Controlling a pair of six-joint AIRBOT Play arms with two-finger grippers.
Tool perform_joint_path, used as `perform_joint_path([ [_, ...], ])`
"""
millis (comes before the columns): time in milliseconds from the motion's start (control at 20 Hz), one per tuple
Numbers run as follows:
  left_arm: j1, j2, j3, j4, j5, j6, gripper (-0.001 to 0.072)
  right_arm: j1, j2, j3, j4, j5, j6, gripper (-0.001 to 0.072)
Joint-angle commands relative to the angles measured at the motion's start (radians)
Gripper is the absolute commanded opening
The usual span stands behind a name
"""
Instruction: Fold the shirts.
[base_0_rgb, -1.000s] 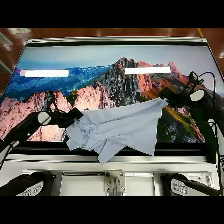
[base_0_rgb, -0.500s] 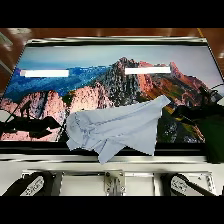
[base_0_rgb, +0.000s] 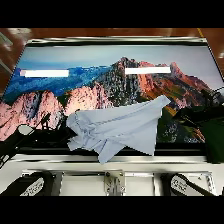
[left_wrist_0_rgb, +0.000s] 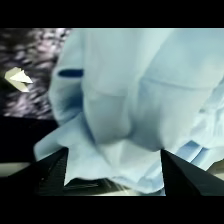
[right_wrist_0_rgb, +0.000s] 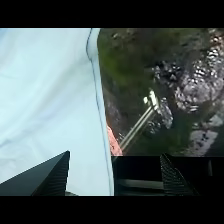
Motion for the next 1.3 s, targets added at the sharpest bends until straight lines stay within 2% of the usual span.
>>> perform_joint_path([
  [0,-0.072,-0.042,-0.018,-0.078,0.124,0.008,0.06,-0.002,0.0,0.0,0.003,-0.018,0.009,0.0673],
  [50,-0.081,-0.052,-0.018,-0.082,0.133,0.008,0.0544,-0.002,0.0,0.0,0.002,-0.021,0.01,0.0673],
  [100,-0.085,-0.064,-0.018,-0.088,0.136,0.008,0.0429,-0.002,-0.003,0.0,-0.005,-0.02,0.021,0.0673],
  [200,-0.085,-0.074,-0.016,-0.095,0.135,0.008,0.0092,-0.002,-0.025,-0.016,-0.021,0.005,0.031,0.0673],
  [250,-0.085,-0.071,-0.016,-0.096,0.13,0.008,0.0035,-0.002,-0.037,-0.039,-0.021,0.021,0.031,0.0673],
  [500,-0.085,-0.039,-0.008,-0.098,0.009,0.089,0.0035,-0.002,-0.068,-0.218,-0.011,0.09,-0.018,0.0673],
  [650,-0.085,0.022,-0.008,-0.098,-0.003,0.143,0.0035,-0.002,-0.068,-0.319,0.001,0.05,-0.022,0.0673],
  [800,-0.085,0.082,-0.008,-0.098,0.0,0.143,0.0035,0.017,-0.068,-0.392,0.095,-0.006,-0.044,0.0673],
  [900,-0.085,0.122,-0.007,-0.098,0.0,0.143,0.0035,0.074,-0.068,-0.406,0.1,-0.04,-0.047,0.0673],
  [1250,-0.048,0.181,0.091,-0.097,0.002,0.143,0.0035,0.277,-0.068,-0.407,0.117,-0.176,0.074,0.0655],
])
